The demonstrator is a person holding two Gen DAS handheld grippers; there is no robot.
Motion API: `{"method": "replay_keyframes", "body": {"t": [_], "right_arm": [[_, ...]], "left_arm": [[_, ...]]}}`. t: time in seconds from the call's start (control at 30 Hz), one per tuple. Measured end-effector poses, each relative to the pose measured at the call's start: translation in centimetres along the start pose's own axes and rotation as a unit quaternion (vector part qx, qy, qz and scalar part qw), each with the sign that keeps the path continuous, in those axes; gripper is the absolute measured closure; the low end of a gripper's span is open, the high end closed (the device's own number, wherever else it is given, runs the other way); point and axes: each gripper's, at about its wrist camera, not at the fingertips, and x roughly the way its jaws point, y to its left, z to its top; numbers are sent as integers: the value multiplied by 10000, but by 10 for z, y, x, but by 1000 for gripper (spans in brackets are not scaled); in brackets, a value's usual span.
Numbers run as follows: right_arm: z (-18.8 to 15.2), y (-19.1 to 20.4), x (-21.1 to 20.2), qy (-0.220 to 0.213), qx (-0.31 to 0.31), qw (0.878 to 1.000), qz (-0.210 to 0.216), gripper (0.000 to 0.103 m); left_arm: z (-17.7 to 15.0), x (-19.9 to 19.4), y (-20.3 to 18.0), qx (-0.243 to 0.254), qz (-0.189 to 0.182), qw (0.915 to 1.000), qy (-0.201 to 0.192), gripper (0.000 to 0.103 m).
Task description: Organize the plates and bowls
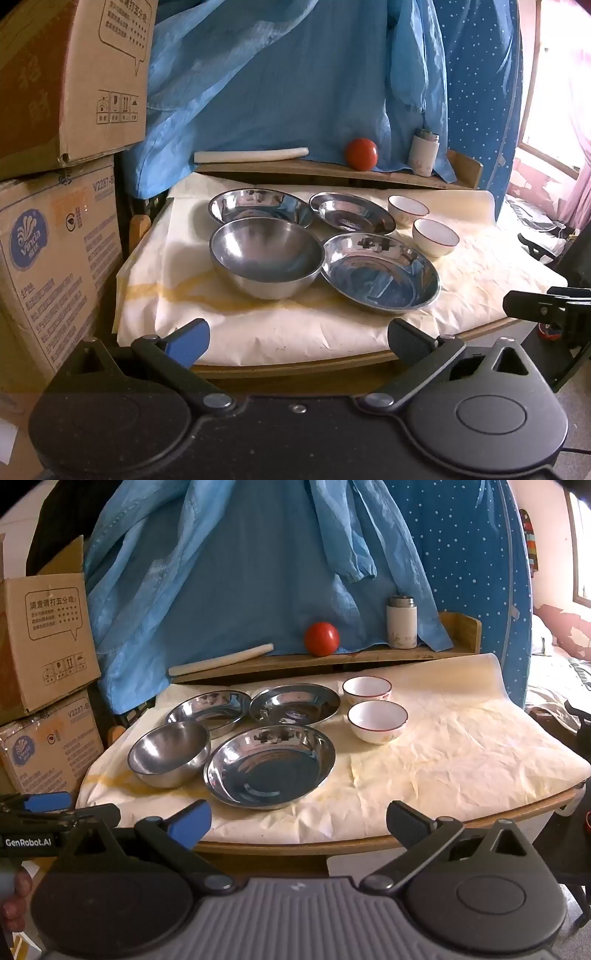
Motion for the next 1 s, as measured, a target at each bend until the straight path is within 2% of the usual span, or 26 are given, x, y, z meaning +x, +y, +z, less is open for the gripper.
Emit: {"method": "replay_keyframes", "body": {"t": [1.0], "right_arm": [[1, 1, 2, 35, 4, 10000, -28, 0]], "left_arm": [[0, 3, 0, 6, 3, 10000, 34, 1]]}}
